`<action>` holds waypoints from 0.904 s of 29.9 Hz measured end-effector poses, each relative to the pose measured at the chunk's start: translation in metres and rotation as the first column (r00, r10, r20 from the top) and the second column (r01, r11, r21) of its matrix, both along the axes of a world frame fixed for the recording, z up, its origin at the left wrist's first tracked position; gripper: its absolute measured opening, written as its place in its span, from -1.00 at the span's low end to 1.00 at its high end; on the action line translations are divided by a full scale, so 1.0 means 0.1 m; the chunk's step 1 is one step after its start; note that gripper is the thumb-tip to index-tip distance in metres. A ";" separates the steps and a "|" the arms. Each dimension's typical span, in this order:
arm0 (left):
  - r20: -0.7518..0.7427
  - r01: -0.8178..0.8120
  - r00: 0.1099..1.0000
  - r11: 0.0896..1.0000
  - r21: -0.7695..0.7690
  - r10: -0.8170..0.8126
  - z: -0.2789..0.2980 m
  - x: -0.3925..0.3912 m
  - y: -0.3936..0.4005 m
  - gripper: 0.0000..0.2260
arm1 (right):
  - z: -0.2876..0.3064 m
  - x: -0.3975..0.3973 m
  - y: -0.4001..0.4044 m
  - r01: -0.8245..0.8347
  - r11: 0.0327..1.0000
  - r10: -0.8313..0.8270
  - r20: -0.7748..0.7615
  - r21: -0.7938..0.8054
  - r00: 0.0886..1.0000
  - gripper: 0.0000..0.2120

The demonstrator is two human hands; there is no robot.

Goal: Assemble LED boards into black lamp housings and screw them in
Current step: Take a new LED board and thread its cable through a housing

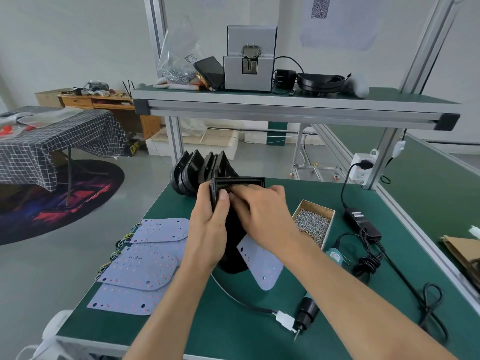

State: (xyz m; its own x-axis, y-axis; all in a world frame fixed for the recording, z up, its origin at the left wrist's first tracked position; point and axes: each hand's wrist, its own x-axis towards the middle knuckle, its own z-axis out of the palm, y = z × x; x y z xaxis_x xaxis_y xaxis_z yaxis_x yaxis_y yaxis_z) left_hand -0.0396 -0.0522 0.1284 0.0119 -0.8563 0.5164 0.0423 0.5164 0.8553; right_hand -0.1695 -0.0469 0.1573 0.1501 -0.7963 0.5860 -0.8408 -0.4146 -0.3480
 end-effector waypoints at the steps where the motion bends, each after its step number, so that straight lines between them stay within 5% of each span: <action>1: -0.023 0.002 1.000 1.000 -0.004 -0.002 0.02 -0.02 0.01 -0.88 | -0.03 0.00 0.01 0.022 0.996 -0.020 0.021 -0.086 1.000 -0.81; 5: -0.085 -0.016 0.996 0.999 0.029 0.018 0.06 -0.06 0.01 -0.84 | -0.06 -0.01 0.02 0.007 0.980 0.041 0.239 -0.199 0.970 -0.88; 17: -0.001 0.021 1.000 1.000 0.017 -0.021 0.08 -0.07 0.04 -0.87 | -0.04 0.04 0.11 0.006 1.000 -0.011 0.230 0.022 0.973 -0.82; 23: -0.106 0.054 0.993 0.993 0.109 -0.042 0.11 -0.01 -0.01 -0.84 | -0.01 -0.21 0.19 0.030 0.966 0.074 0.387 -0.256 0.919 -0.89; 27: -0.119 0.054 0.992 0.986 0.158 -0.035 0.10 0.03 -0.01 -0.82 | -0.10 -0.50 0.22 0.137 0.967 -0.050 0.368 -0.215 0.928 -0.79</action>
